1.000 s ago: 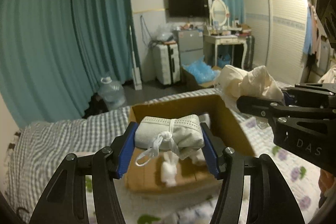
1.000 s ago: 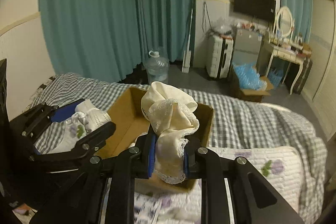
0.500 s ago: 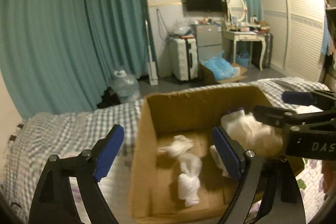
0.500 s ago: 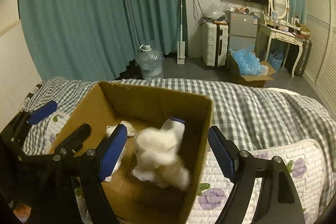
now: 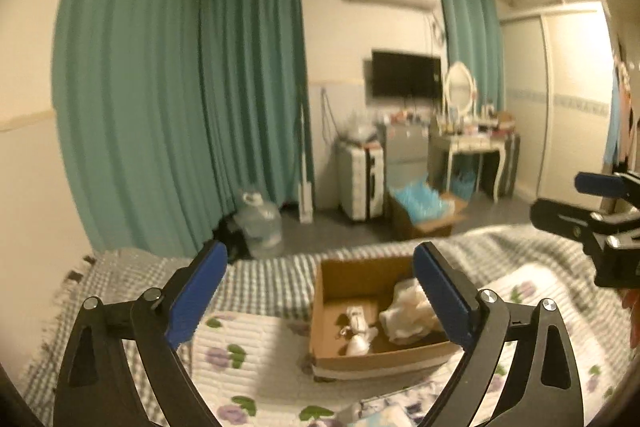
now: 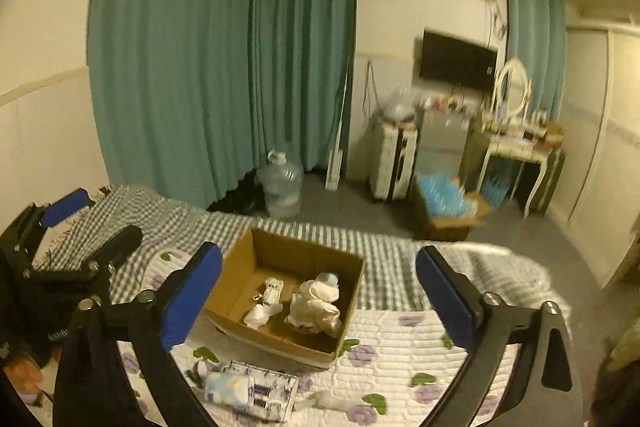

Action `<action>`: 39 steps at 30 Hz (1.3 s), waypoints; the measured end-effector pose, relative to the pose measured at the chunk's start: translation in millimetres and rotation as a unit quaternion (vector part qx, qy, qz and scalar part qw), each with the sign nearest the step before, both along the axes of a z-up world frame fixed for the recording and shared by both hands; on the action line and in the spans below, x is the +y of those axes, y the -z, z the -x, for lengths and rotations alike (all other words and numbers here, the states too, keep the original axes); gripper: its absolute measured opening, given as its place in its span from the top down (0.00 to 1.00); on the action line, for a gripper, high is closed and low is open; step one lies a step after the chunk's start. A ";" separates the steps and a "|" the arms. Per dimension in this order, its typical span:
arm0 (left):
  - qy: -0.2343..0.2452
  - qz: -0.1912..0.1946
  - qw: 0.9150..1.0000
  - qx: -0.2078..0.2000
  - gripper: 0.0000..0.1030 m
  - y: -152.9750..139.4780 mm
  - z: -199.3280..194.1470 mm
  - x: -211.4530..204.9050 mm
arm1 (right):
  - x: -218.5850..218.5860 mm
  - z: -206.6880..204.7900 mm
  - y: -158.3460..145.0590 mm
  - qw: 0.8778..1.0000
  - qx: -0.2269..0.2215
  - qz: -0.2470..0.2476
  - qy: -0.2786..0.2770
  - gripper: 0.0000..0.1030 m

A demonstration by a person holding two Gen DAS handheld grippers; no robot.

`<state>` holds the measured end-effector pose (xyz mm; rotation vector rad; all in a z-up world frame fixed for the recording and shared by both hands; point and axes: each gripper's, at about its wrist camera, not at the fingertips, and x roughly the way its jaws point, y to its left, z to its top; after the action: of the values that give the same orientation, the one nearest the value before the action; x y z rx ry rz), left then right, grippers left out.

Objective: Organize soft objects
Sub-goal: 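Drop the lace cloth and white bundle into the box, opening both tools, then grasp the blue floral tissue pack with the right tool while the left grasps the white socks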

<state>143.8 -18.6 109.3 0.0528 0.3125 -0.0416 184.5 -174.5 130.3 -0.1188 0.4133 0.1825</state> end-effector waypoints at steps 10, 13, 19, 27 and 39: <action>-0.004 0.011 0.999 -0.039 0.07 -35.5 86.5 30.3 | 29.0 102.5 -25.4 0.999 -0.040 0.017 -0.018 0.02; -0.002 0.000 1.000 -0.030 0.07 -24.3 96.1 37.5 | 37.1 114.5 -13.8 0.999 -0.045 0.016 -0.018 0.02; -0.017 0.003 1.000 -0.022 0.07 8.4 99.2 53.3 | 56.6 104.6 31.6 0.999 -0.035 0.016 -0.030 0.02; -0.043 0.017 0.998 0.038 0.07 94.0 63.4 62.4 | 81.1 44.0 147.6 0.996 0.055 0.056 -0.040 0.02; -0.057 0.017 0.983 0.173 0.07 215.5 7.8 69.3 | 112.9 -22.4 301.3 0.973 0.195 0.102 -0.070 0.02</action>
<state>136.0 50.7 -106.1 -0.0059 0.6609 0.0578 207.0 -61.6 -171.0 -0.3171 0.8169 0.3033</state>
